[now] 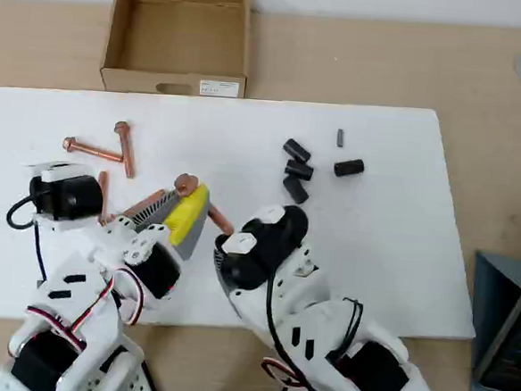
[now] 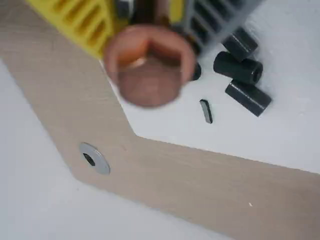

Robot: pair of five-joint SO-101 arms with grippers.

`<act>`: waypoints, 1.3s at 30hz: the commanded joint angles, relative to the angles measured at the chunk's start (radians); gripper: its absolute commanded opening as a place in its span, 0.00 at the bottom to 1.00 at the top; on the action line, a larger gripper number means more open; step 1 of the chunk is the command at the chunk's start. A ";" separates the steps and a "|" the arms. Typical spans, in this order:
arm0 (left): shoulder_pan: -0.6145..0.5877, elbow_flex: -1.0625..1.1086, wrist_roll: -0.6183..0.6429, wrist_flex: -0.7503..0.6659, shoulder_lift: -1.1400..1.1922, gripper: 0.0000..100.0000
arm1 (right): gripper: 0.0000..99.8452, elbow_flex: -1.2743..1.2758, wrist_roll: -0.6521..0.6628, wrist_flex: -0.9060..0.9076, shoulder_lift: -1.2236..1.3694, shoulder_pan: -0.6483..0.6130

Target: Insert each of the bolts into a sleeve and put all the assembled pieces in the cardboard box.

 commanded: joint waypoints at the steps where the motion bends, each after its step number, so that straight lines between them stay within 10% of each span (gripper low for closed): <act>1: 0.011 -0.054 0.005 -0.020 -0.008 0.00 | 0.01 0.002 0.009 -0.034 -0.004 -0.012; 39: 0.015 -0.044 -0.048 0.094 -0.005 0.00 | 0.01 -0.019 0.095 -0.037 -0.013 0.038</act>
